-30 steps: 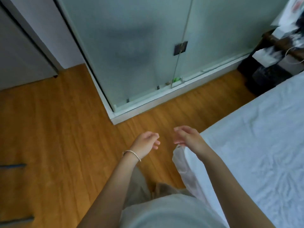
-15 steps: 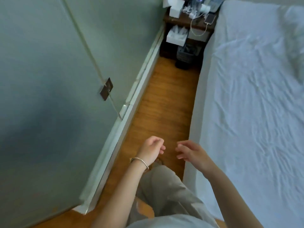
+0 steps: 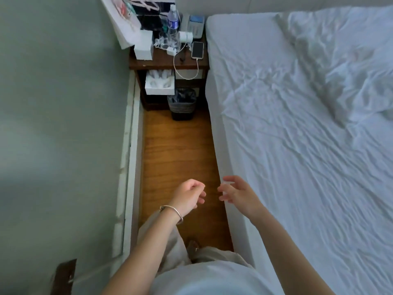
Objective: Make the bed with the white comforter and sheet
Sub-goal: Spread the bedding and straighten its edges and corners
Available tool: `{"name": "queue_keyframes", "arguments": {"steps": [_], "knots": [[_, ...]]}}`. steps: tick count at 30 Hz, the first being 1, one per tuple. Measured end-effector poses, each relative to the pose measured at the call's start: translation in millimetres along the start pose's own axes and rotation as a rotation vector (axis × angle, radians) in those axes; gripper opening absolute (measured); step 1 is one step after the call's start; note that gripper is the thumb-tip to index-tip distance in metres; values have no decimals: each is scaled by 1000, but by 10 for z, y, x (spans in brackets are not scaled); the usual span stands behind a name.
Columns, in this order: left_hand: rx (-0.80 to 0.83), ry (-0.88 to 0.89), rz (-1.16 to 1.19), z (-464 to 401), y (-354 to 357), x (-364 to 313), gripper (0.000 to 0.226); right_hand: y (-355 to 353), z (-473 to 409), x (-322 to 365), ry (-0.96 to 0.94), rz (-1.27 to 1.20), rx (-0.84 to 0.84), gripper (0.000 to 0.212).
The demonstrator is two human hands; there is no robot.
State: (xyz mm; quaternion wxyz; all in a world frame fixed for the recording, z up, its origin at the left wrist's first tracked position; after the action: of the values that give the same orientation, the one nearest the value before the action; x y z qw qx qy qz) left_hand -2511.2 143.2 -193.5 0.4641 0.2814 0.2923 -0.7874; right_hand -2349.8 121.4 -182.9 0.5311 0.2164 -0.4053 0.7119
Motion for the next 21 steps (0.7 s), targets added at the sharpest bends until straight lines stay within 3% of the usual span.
{"name": "queue_keyframes", "arguments": {"steps": [12,16,21], "knots": [[287,187,-351,-2806,-1009,-2572,24,-585,-2437,1763,134,-404,-357,24],[363,176,-350,-3499,-854,-3341,27,-1019,-3034,2108,161,-579,-445,25],[457,176,-422,-4470,-250,-4134,25,-1781,-3919,2085,199,-641,-603,46]]}}
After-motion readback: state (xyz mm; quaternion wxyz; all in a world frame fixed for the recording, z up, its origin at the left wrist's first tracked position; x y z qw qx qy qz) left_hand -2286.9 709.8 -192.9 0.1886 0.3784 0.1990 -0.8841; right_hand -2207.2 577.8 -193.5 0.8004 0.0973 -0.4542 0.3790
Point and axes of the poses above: each hand's wrist, its own z-axis away from the middle knuckle, its own y-axis out of the palm, x = y × z, the point moved 4 cm from there along -z, towards the middle knuckle, and after that the axes turned 2 degrees about -y, right-handed, at the moved point
